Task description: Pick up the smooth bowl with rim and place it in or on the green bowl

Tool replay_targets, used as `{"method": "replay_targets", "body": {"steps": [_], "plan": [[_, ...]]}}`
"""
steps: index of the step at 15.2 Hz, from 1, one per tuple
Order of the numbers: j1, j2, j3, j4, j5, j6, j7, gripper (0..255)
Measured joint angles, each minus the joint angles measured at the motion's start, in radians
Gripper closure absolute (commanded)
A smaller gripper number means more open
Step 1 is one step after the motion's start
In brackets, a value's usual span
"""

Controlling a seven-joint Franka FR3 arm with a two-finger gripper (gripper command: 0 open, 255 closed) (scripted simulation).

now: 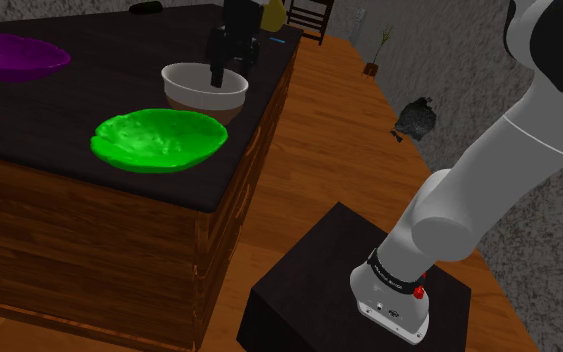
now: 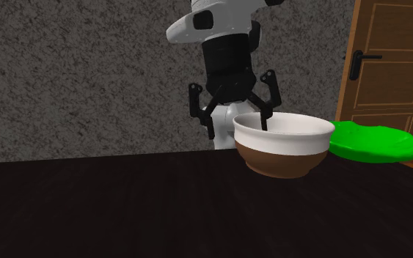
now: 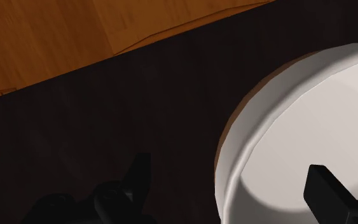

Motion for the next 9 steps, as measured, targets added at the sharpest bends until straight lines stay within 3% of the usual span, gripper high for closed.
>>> {"method": "replay_targets", "body": {"steps": [4,5,9], "plan": [[0.000,0.000,0.000,-0.001,0.000,0.002,0.000,0],[0.000,0.000,0.000,-0.001,0.000,0.002,0.000,255],[0.000,0.000,0.000,-0.001,0.000,0.002,0.000,255]]}}
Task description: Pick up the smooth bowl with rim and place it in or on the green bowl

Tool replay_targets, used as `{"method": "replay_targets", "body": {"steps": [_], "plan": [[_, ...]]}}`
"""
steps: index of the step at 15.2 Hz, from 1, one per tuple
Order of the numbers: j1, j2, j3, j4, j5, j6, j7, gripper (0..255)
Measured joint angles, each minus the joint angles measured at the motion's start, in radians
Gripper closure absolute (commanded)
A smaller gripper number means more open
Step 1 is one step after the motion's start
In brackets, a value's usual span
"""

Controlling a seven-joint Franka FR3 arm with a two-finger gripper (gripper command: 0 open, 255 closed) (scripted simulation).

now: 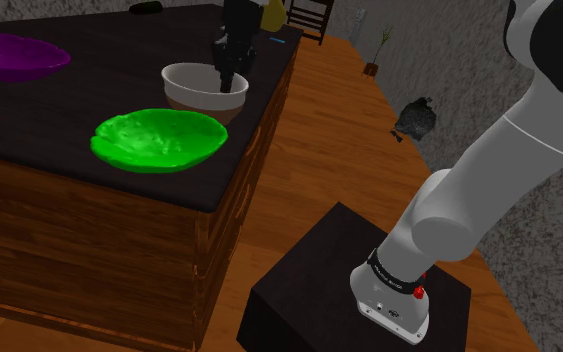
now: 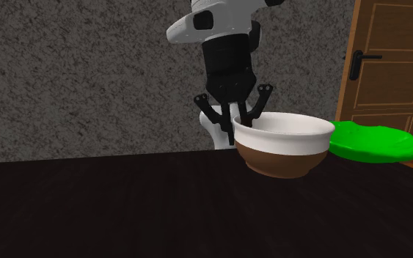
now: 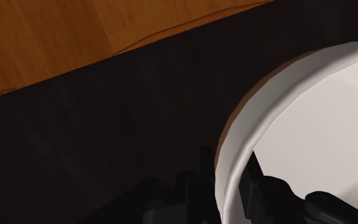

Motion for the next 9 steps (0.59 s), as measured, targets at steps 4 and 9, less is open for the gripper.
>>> {"method": "replay_targets", "body": {"steps": [4,9], "plan": [[0.000,0.000,0.000,0.000,0.000,0.000,0.000,255],[-0.001,0.002,-0.002,0.030,-0.001,-0.028,0.003,255]]}}
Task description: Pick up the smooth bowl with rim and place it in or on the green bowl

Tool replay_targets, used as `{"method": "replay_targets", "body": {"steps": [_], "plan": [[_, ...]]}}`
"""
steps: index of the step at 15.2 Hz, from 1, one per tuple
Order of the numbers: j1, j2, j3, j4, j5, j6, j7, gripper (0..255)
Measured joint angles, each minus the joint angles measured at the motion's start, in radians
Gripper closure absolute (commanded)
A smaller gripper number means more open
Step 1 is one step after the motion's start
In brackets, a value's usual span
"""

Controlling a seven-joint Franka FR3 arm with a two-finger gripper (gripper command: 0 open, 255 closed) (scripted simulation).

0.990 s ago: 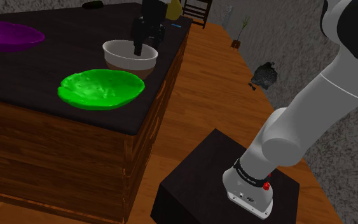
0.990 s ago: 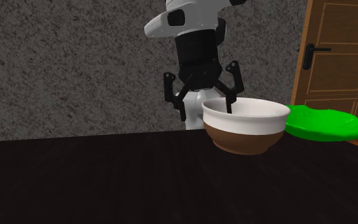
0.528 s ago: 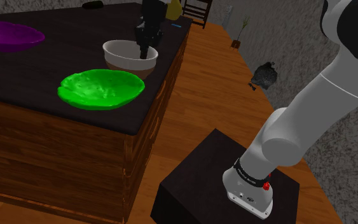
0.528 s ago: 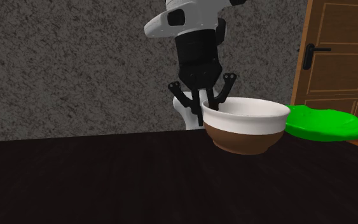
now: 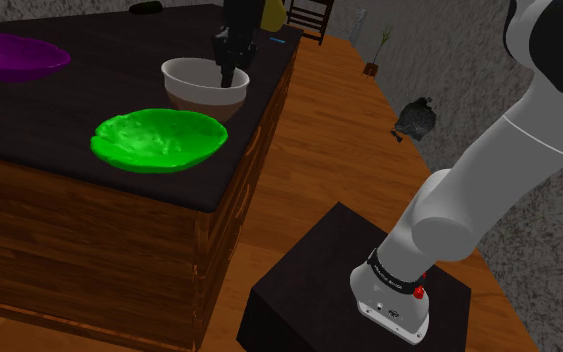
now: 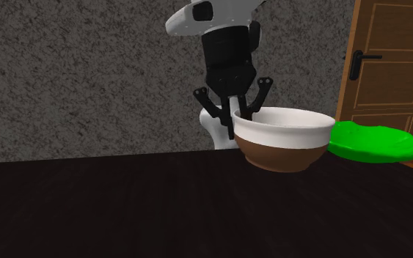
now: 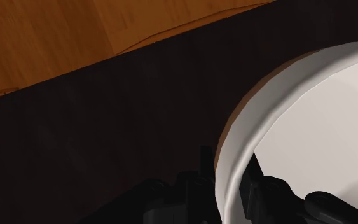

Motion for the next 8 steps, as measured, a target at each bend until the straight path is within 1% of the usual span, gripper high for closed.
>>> {"method": "replay_targets", "body": {"steps": [8], "plan": [[0.000,0.017,-0.001,0.123,-0.004,-0.104,0.019,255]]}}
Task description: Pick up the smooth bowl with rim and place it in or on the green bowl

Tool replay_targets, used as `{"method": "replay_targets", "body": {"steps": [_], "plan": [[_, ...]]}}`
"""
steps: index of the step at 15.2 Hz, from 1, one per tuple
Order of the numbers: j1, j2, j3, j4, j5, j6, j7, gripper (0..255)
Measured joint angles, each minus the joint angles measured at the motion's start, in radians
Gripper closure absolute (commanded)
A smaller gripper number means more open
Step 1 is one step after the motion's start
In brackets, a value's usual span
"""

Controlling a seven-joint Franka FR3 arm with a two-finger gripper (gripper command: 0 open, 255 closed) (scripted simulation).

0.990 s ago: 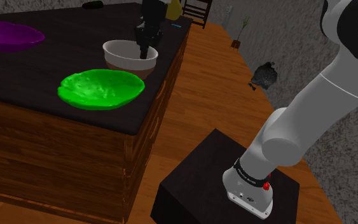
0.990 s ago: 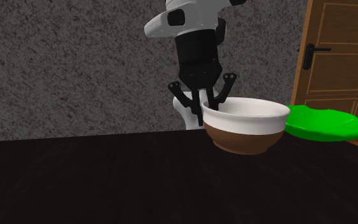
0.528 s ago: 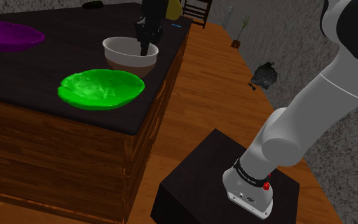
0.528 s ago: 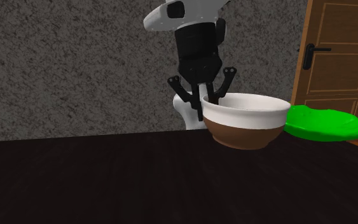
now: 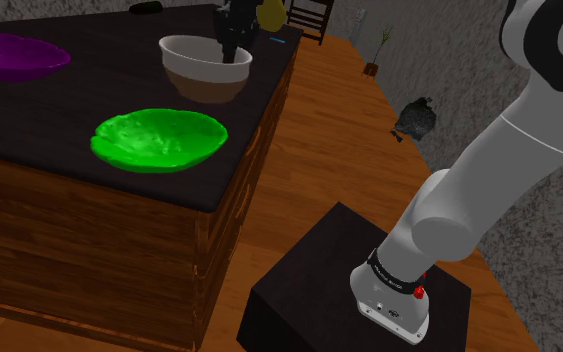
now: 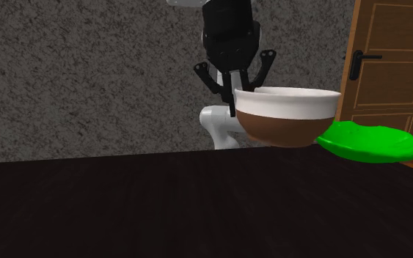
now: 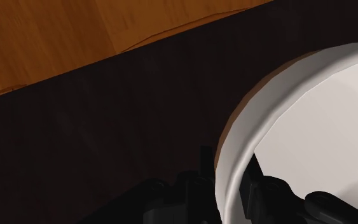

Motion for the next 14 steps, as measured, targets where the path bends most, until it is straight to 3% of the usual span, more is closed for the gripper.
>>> {"method": "replay_targets", "body": {"steps": [14], "plan": [[0.012,0.054,0.013,0.241,-0.004,-0.181,0.060,255]]}}
